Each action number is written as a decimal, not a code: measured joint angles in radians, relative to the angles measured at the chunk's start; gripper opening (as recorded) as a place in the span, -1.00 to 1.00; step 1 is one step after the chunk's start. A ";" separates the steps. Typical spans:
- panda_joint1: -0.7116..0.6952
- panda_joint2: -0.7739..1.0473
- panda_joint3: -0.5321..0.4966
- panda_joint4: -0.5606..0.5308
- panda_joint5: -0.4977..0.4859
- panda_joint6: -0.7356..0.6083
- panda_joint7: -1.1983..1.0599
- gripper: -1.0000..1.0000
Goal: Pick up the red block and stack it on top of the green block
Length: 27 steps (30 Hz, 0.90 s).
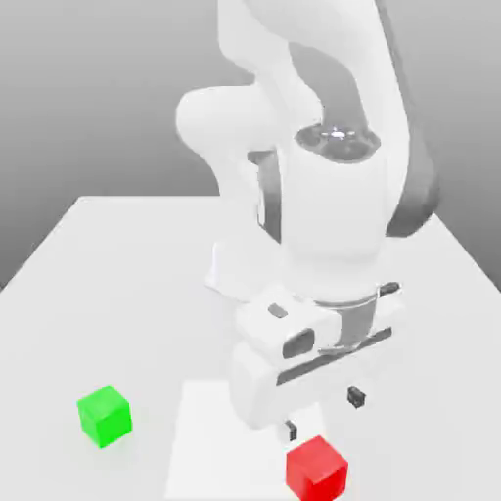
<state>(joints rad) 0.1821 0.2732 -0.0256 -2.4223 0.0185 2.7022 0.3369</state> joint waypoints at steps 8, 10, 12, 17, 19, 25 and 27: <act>-0.004 0.131 0.006 0.018 0.004 0.105 -0.007 -1.00; -0.005 0.142 0.007 0.020 0.004 0.114 -0.007 -1.00; -0.004 0.105 0.006 0.014 0.002 0.083 -0.005 -1.00; -0.020 -0.041 -0.012 -0.017 -0.016 -0.031 -0.029 -1.00; -0.053 -0.071 -0.037 -0.035 -0.033 -0.039 -0.082 -1.00; -0.158 -0.149 -0.118 -0.093 -0.064 -0.052 -0.275 -1.00; -0.201 -0.173 -0.144 -0.112 -0.066 -0.056 -0.345 -1.00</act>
<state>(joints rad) -0.0188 0.0998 -0.1693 -2.5346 -0.0477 2.6460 -0.0082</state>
